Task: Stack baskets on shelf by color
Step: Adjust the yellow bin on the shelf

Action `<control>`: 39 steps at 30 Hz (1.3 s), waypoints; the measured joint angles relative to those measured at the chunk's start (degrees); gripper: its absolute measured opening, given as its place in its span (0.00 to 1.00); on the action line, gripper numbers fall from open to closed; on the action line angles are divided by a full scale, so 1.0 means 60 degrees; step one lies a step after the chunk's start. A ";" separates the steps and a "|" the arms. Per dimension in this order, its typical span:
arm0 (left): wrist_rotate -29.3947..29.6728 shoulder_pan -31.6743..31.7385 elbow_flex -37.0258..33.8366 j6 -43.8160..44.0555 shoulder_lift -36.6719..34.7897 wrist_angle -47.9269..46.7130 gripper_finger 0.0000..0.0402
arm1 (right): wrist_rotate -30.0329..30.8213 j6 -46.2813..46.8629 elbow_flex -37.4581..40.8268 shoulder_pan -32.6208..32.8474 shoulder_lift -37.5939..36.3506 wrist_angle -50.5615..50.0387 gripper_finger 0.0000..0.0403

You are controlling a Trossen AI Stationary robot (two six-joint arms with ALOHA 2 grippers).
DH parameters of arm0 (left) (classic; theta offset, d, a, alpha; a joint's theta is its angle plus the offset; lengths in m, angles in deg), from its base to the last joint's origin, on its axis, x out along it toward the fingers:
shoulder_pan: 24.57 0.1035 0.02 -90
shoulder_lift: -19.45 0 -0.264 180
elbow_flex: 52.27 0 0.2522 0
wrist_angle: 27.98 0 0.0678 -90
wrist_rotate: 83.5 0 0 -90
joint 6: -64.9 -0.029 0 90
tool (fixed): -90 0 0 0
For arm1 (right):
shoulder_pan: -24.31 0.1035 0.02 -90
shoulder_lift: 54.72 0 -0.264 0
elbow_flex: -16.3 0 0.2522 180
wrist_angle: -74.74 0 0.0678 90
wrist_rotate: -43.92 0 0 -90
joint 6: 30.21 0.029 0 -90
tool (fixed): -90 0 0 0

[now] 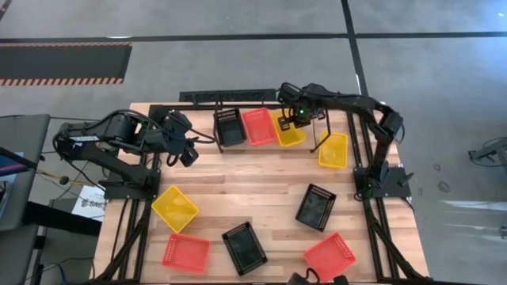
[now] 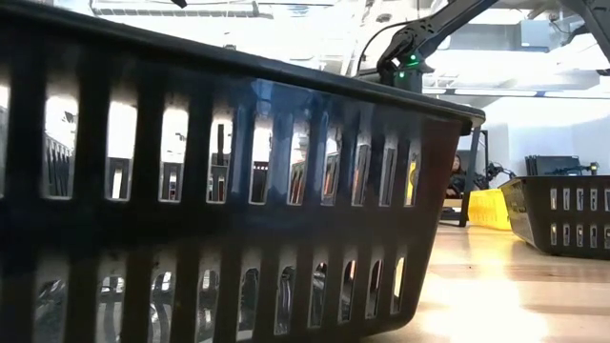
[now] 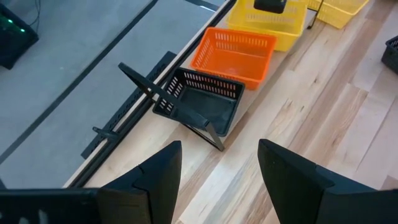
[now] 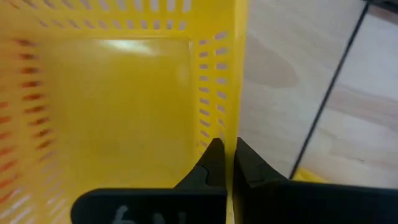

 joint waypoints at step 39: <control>-0.0255 0.0000 0.0000 0.0062 0.0000 0.0000 0.50 | 0.0704 -0.0388 -0.0003 0.0465 -0.0376 0.0203 0.28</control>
